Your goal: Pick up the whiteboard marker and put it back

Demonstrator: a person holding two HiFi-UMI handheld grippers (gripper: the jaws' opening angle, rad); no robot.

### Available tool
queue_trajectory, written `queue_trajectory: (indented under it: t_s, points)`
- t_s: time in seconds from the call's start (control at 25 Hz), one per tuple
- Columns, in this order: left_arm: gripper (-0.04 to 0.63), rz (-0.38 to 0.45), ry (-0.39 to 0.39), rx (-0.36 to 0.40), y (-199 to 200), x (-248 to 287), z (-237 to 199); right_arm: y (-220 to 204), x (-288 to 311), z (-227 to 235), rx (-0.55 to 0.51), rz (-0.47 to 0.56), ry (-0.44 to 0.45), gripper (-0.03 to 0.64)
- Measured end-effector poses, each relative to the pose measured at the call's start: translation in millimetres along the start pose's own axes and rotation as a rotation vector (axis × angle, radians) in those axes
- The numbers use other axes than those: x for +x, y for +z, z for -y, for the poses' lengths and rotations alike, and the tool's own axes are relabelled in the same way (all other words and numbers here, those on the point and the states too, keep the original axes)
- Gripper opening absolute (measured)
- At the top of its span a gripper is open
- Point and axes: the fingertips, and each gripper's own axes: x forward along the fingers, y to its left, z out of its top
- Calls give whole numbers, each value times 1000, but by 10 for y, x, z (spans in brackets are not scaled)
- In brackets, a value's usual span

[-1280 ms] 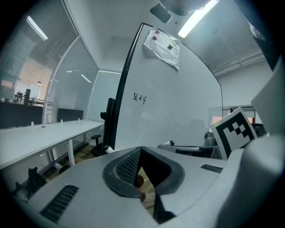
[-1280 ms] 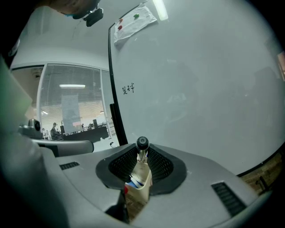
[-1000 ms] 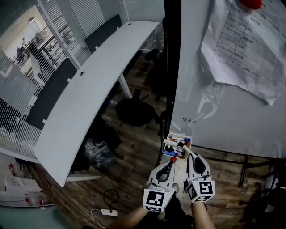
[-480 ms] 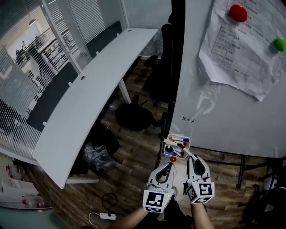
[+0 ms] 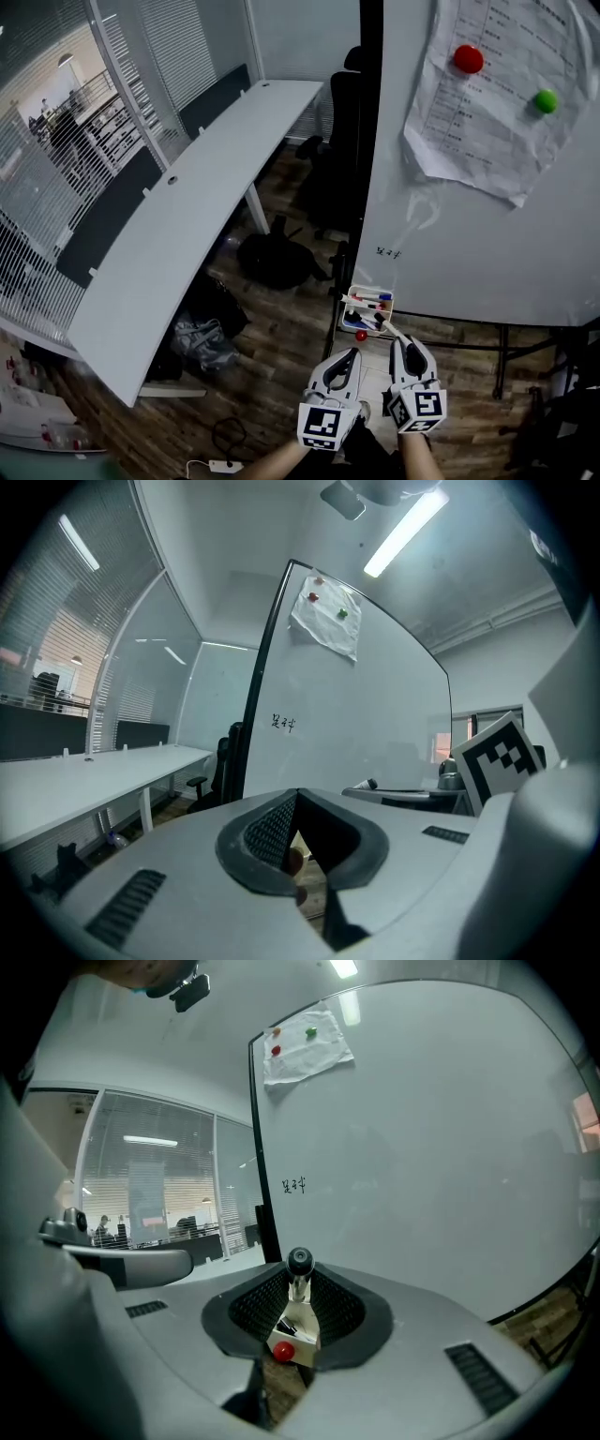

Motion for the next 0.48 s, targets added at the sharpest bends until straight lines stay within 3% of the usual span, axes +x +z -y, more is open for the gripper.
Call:
queue_trajectory:
  t_s: [0.48]
  points:
    - [8,17,-40,9,52,-179,153,91,-363,-28,-11,22,-44,81]
